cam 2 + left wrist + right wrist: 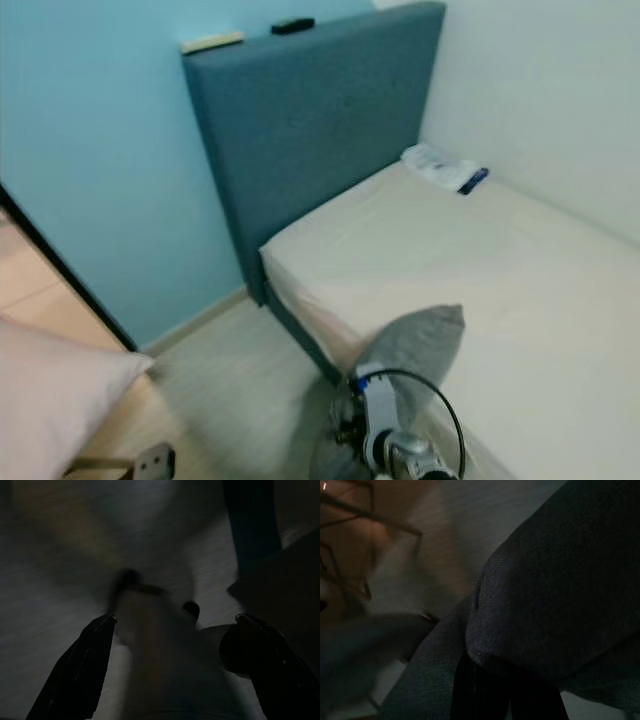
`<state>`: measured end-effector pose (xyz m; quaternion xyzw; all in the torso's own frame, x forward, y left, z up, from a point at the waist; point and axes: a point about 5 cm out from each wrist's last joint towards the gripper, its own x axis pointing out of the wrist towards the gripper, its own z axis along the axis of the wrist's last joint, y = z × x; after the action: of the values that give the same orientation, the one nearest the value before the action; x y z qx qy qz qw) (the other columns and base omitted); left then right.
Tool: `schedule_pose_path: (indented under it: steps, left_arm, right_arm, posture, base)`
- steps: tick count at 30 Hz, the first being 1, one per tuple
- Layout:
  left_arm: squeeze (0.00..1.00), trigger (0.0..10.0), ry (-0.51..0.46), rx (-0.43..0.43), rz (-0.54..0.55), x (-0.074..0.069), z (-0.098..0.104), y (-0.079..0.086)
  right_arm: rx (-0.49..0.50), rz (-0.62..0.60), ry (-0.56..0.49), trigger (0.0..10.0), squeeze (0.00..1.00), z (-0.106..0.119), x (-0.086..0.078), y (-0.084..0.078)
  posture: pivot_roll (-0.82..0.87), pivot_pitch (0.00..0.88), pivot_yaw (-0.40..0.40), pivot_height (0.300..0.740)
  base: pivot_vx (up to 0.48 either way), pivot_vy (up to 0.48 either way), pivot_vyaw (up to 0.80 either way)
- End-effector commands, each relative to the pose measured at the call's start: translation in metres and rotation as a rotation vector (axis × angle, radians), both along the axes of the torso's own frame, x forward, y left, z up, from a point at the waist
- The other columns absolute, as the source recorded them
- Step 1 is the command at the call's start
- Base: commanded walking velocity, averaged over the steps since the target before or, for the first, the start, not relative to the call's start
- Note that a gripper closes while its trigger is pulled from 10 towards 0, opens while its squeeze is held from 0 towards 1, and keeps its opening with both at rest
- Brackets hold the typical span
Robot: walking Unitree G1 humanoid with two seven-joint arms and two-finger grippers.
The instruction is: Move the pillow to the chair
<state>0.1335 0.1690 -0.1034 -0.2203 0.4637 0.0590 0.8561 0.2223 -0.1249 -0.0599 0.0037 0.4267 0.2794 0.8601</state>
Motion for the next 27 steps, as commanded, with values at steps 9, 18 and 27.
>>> schedule_pose_path:
  steps: [9, 18, 27]
  left_arm:
    - [0.00, 10.0, 0.010, 0.005, -0.010, -0.002, -0.001, 0.001]
    - [0.00, 10.0, 0.020, 0.003, -0.018, -0.006, -0.002, 0.002]
    - [0.00, 10.0, 0.031, -0.001, -0.063, -0.007, -0.002, 0.000]
  right_arm:
    - [-0.085, 0.194, -0.032, 10.0, 0.00, -0.003, -0.006, 0.019]
    - [-0.283, 0.061, 0.063, 10.0, 0.00, -0.020, -0.027, -0.021]
    - [-0.337, 0.034, 0.093, 10.0, 0.00, -0.026, -0.038, -0.032]
  posture:
    - [-0.04, 0.052, -0.048, 0.740]
    - [-0.03, 0.058, -0.042, 0.740]
    - [-0.04, 0.059, -0.038, 0.740]
  base:
    - [0.000, 0.000, 0.71]
    - [0.000, 0.000, 0.71]
    - [0.000, -0.276, 0.71]
